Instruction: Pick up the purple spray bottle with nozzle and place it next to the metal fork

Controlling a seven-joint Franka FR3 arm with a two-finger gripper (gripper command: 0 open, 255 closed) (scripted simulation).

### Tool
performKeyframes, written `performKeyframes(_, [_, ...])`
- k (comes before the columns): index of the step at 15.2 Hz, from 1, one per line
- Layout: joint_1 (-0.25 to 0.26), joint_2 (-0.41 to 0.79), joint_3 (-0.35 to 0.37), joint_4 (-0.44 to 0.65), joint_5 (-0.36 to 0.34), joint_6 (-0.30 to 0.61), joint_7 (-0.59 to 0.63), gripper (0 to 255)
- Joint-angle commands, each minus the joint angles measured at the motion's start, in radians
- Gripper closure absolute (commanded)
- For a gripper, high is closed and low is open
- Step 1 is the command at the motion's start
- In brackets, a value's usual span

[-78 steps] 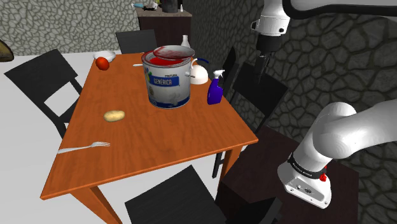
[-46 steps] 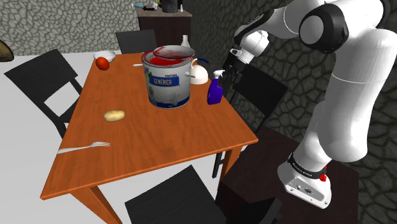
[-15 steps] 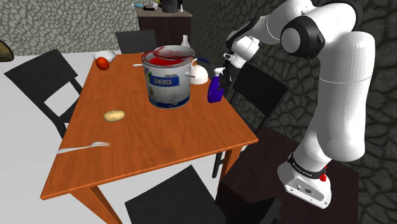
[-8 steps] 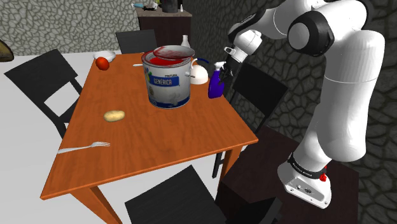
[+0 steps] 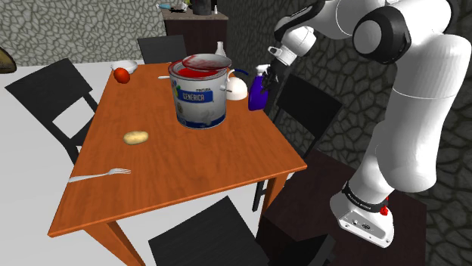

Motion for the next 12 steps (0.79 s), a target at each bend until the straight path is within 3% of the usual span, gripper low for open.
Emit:
performKeyframes(1, [0.005, -0.015, -0.006, 0.012, -0.018, -0.014, 0.020, 255])
performKeyframes(12, [0.024, -0.085, -0.028, 0.085, -0.100, -0.090, 0.120, 255])
